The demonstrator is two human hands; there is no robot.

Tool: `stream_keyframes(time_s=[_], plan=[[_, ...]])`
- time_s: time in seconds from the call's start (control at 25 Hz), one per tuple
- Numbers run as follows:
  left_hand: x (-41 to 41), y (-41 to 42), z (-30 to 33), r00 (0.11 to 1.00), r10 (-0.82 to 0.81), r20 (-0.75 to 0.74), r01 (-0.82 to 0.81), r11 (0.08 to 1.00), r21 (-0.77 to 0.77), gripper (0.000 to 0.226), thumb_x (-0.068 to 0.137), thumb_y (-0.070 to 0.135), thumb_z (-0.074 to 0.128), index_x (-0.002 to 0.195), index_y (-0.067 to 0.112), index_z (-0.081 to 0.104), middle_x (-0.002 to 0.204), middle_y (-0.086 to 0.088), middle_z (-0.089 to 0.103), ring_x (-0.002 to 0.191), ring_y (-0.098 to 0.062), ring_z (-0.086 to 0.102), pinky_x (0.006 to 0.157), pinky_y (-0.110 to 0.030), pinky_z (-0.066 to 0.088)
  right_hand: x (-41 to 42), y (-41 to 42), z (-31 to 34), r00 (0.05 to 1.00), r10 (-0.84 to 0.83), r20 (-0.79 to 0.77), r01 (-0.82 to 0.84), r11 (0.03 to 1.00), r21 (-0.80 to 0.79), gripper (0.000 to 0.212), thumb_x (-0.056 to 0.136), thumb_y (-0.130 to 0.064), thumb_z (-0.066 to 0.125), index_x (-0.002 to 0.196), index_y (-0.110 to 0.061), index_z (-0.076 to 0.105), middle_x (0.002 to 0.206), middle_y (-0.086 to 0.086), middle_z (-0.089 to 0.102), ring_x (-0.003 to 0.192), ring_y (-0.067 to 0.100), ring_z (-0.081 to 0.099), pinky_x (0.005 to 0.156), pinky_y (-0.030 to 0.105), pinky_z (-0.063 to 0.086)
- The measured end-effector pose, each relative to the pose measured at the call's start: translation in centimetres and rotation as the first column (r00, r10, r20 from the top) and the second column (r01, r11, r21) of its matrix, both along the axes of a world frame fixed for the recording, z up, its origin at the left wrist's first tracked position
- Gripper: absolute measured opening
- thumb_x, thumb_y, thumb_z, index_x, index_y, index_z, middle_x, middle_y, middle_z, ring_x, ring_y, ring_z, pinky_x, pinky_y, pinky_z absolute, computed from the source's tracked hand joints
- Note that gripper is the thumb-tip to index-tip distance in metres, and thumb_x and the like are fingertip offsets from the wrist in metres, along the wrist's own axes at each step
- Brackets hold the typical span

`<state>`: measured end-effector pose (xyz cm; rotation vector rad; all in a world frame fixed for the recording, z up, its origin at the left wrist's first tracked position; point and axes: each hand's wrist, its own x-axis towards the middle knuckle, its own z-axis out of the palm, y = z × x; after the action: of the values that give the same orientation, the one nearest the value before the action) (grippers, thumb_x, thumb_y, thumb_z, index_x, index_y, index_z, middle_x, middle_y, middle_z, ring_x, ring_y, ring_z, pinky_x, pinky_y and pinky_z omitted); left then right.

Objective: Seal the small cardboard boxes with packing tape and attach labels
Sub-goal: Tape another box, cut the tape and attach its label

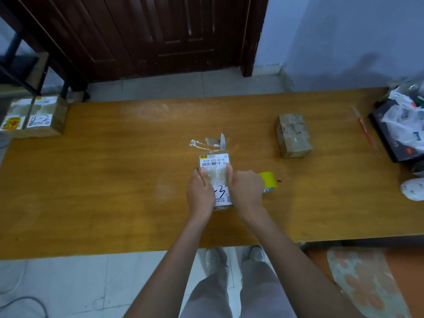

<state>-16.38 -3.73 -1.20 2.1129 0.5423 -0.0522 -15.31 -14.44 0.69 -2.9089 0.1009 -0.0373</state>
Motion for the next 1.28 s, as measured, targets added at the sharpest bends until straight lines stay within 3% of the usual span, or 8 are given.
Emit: stream_keyframes(time_s=[0.12,0.28,0.44,0.56,0.64,0.88,1.04,1.28], plan=[[0.8,0.7,-0.4,0.998,0.042,-0.041,-0.044,0.998,-0.037,0.036,0.105,0.038,0.022,0.099,0.015,0.048,0.089,-0.003,0.06,0.073,-0.02,0.056,0.059,-0.031,0.04,0.4,0.0,-0.1,0.998,0.009,0.063,-0.011,1.0,0.029,0.053,0.098,-0.048,0.045,0.065,-0.012,0.064,0.051,0.006,0.057,0.042,0.023,0.044,0.045,0.024,0.022],[3.5,2.7,-0.9,0.985,0.088,-0.15,-0.127,0.953,-0.276,0.026,0.104,0.029,0.031,0.104,0.013,0.052,0.097,-0.009,0.063,0.08,-0.024,0.06,0.064,-0.033,0.045,1.1,0.4,-1.2,0.992,0.024,-0.123,0.034,0.891,0.453,0.036,0.089,-0.052,0.057,0.106,-0.022,0.068,0.091,0.0,0.07,0.079,0.019,0.065,0.059,0.027,0.046],[6.0,4.5,-1.2,0.984,0.047,-0.17,-0.114,0.906,-0.407,0.022,0.093,0.014,0.046,0.108,0.018,0.061,0.108,-0.013,0.067,0.093,-0.034,0.067,0.072,-0.042,0.055,2.8,1.5,-2.4,0.985,0.028,-0.17,0.086,0.775,0.626,0.039,0.085,-0.04,0.066,0.119,-0.021,0.064,0.106,0.0,0.067,0.09,0.013,0.063,0.074,0.031,0.052],[7.9,5.3,-1.9,0.989,0.054,-0.137,-0.1,0.932,-0.348,0.018,0.095,0.019,0.052,0.11,0.015,0.062,0.113,-0.014,0.064,0.1,-0.034,0.065,0.085,-0.051,0.055,5.3,2.2,-3.0,0.98,0.026,-0.199,0.116,0.737,0.666,0.034,0.086,-0.033,0.065,0.118,-0.021,0.065,0.104,0.0,0.069,0.092,0.014,0.065,0.079,0.034,0.055],[9.1,5.5,-2.4,0.985,0.054,-0.165,-0.107,0.94,-0.325,0.026,0.096,0.025,0.053,0.117,0.013,0.061,0.12,-0.015,0.06,0.101,-0.032,0.064,0.086,-0.048,0.055,6.8,2.4,-3.4,0.973,0.031,-0.228,0.138,0.713,0.687,0.03,0.085,-0.027,0.065,0.114,-0.019,0.066,0.101,0.001,0.071,0.092,0.017,0.066,0.08,0.039,0.056],[11.1,4.9,-3.4,0.982,0.08,-0.173,-0.135,0.933,-0.334,0.012,0.094,0.016,0.052,0.102,0.015,0.062,0.108,-0.018,0.068,0.09,-0.034,0.068,0.07,-0.045,0.055,9.1,2.4,-4.7,0.953,0.025,-0.303,0.193,0.722,0.665,0.03,0.087,-0.023,0.064,0.116,-0.015,0.064,0.102,0.002,0.072,0.091,0.018,0.067,0.077,0.04,0.056],[11.6,4.9,-4.0,0.975,0.069,-0.21,-0.142,0.923,-0.356,0.018,0.094,0.015,0.05,0.108,0.015,0.063,0.098,-0.007,0.069,0.069,-0.017,0.066,0.048,-0.023,0.048,9.2,2.2,-5.4,0.952,0.018,-0.307,0.204,0.712,0.672,0.03,0.088,-0.024,0.062,0.117,-0.017,0.064,0.101,0.0,0.072,0.09,0.016,0.067,0.077,0.036,0.056],[11.9,5.2,-4.3,0.96,0.047,-0.276,-0.142,0.931,-0.337,0.023,0.095,0.015,0.046,0.114,0.015,0.057,0.092,-0.003,0.066,0.065,-0.013,0.061,0.049,-0.022,0.045,9.5,1.8,-5.6,0.933,0.04,-0.358,0.22,0.724,0.654,0.036,0.09,-0.026,0.06,0.125,-0.018,0.059,0.109,0.002,0.069,0.097,0.019,0.066,0.079,0.035,0.055]])
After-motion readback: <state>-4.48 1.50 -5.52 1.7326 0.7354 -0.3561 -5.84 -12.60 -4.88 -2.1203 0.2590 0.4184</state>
